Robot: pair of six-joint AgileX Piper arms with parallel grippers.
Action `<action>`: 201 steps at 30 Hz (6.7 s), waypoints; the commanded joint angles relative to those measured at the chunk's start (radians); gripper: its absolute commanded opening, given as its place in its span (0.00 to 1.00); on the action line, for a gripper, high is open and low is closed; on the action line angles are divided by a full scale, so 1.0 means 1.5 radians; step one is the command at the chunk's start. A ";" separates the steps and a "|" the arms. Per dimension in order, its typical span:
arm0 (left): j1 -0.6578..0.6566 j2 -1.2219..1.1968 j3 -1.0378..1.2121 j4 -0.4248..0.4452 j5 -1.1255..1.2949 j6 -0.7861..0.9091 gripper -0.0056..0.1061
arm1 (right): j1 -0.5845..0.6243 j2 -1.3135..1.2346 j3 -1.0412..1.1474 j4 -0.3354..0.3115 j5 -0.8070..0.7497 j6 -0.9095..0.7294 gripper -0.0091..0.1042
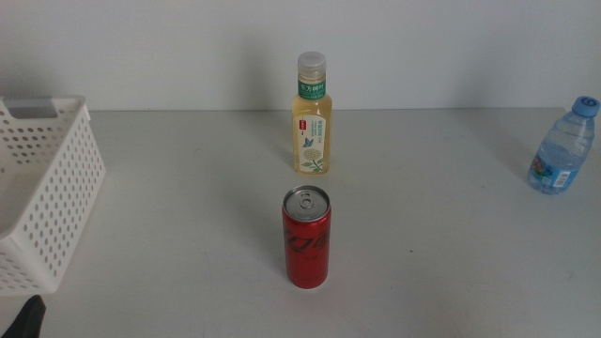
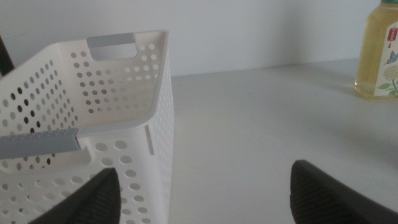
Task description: Use arms to grab the bottles and put them into the dustbin to the left of the table.
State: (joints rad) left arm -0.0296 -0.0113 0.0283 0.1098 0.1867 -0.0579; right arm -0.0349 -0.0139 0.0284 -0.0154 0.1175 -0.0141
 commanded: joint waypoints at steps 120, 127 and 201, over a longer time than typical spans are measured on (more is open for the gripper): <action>-0.345 1.084 -0.414 0.125 -0.714 -0.152 0.04 | -0.004 -0.014 -0.006 -0.003 -0.054 -0.003 0.77; -0.345 0.952 -0.550 0.130 -0.328 -0.154 0.04 | -0.004 -0.014 -0.006 -0.003 -0.054 -0.003 0.77; 0.200 1.244 -1.199 -0.106 0.754 0.182 0.89 | -0.004 -0.014 -0.006 -0.003 -0.053 -0.003 0.77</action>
State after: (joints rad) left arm 0.2839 1.9561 -1.7356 0.0091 1.2239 0.2267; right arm -0.0349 -0.0139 0.0284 -0.0154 0.1175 -0.0141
